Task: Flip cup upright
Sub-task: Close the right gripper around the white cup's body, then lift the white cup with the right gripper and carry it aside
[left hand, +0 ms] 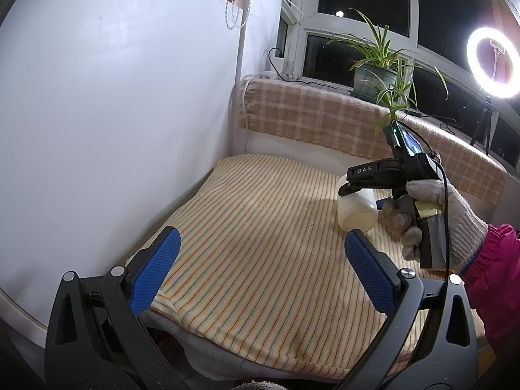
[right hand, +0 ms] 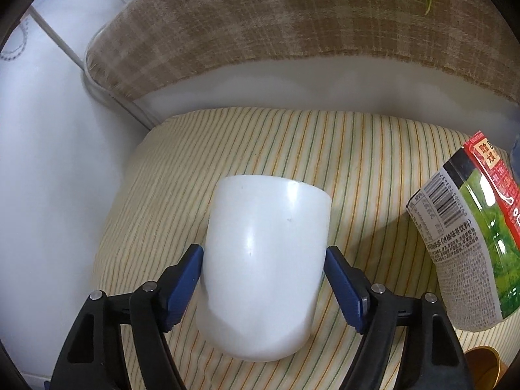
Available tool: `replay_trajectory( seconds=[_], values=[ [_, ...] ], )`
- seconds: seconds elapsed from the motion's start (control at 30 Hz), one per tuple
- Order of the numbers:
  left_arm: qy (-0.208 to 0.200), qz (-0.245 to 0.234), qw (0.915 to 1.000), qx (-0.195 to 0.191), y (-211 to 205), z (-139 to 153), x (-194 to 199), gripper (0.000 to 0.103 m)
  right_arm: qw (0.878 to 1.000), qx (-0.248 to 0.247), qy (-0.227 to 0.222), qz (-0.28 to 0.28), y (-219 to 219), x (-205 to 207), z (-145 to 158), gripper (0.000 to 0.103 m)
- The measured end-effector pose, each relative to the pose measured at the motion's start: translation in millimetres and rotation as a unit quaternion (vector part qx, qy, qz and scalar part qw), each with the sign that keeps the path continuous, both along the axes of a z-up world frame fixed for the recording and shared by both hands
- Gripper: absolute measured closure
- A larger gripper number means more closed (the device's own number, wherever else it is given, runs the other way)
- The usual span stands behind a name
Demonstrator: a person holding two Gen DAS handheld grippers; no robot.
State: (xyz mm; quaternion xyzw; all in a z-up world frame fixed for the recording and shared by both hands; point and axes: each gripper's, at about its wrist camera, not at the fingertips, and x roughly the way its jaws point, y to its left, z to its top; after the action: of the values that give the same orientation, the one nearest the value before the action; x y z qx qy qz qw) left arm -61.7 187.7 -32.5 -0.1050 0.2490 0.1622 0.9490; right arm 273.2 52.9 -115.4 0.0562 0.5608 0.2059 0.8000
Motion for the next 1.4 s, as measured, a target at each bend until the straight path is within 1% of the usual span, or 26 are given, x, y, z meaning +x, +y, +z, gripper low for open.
replay_trajectory(
  seconds=[0.13,0.3,0.4,0.47,0.63,0.8,0.83,0.9,0.93,1.0,1.17,1.27,1.4],
  values=[
    [-0.003,-0.005,1.0000,0.002,-4,2,-1,0.000,1.000,0.015,-0.019,0.015,-5,-15,12,0.026],
    [-0.008,-0.015,0.9998,0.006,-17,5,-2,0.000,0.997,0.039,-0.059,0.034,-21,-47,38,0.026],
    [-0.011,-0.023,0.9996,0.009,-27,7,-1,0.000,0.993,0.053,-0.094,0.039,-39,-70,58,0.026],
    [-0.012,-0.032,0.9994,0.011,-36,8,1,0.000,0.991,0.059,-0.110,0.039,-50,-83,68,0.026],
    [-0.017,-0.057,0.9981,0.015,-58,13,9,0.000,0.986,0.084,-0.140,0.039,-92,-122,92,0.026],
    [-0.021,-0.098,0.9949,0.013,-91,14,22,0.000,0.982,0.094,-0.161,0.017,-161,-165,108,0.026],
    [-0.021,-0.106,0.9941,0.013,-98,14,25,0.000,0.982,0.095,-0.161,0.011,-170,-168,109,0.026],
    [-0.021,-0.122,0.9923,0.012,-111,13,28,0.000,0.983,0.094,-0.157,-0.008,-206,-182,110,0.026],
    [-0.020,-0.132,0.9910,0.011,-119,13,31,0.000,0.984,0.092,-0.153,-0.016,-216,-187,107,0.026],
    [-0.019,-0.148,0.9888,0.008,-131,12,36,0.000,0.986,0.087,-0.141,-0.033,-245,-196,104,0.026],
    [-0.013,-0.183,0.9831,0.004,-162,10,42,0.001,0.990,0.051,-0.111,-0.067,-300,-211,88,0.026],
    [-0.009,-0.200,0.9796,0.006,-178,9,46,0.001,0.993,0.045,-0.081,-0.079,-324,-211,73,0.026],
    [-0.003,-0.219,0.9757,0.003,-191,9,50,0.001,0.995,0.048,-0.044,-0.071,-333,-202,49,0.026]
  ],
)
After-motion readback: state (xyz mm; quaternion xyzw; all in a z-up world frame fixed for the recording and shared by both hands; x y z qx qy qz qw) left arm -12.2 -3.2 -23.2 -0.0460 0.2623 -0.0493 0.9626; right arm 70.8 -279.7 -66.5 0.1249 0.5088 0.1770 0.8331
